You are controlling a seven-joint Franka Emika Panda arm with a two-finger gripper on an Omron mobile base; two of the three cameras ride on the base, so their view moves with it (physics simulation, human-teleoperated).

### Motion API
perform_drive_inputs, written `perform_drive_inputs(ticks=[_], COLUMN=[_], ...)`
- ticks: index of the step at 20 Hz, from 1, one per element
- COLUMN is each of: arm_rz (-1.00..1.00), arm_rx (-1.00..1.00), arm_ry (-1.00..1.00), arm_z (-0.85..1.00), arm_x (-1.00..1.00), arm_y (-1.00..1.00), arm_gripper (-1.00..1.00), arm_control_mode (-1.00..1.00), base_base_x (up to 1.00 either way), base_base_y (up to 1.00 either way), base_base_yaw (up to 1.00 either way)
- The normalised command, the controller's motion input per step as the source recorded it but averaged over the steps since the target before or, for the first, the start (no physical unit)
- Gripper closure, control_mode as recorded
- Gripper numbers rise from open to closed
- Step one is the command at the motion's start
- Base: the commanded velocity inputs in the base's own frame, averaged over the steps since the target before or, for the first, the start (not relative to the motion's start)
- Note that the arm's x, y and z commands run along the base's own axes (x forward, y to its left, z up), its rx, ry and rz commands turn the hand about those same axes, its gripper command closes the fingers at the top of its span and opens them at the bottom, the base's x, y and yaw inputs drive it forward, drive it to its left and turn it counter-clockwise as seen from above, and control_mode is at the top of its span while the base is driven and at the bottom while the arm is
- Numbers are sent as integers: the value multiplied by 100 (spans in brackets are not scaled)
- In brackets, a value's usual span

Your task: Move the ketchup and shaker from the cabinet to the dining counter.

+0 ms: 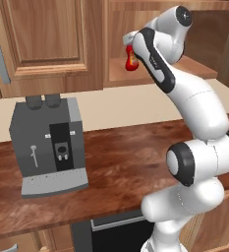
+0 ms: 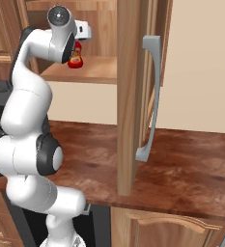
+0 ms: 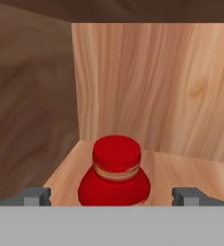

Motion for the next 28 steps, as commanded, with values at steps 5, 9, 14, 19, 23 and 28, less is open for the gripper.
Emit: perform_drive_inputs(ticks=[5,9,14,19,23,28], arm_rz=[0,0,0,0,0,0], arm_rx=[0,0,0,0,0,0], arm_ry=[0,0,1,1,0,0], arm_z=[0,-2,-6,-8,-2,-5], arm_x=[9,8,6,4,11,13], arm_y=[0,0,4,5,1,0], arm_gripper=[-100,-100,-100,-100,-100,-100], arm_control_mode=[-100,-100,-100,-100,-100,-100], base_base_x=[0,0,0,0,0,0], base_base_y=[0,0,0,0,0,0], base_base_yaw=[0,0,0,0,0,0])
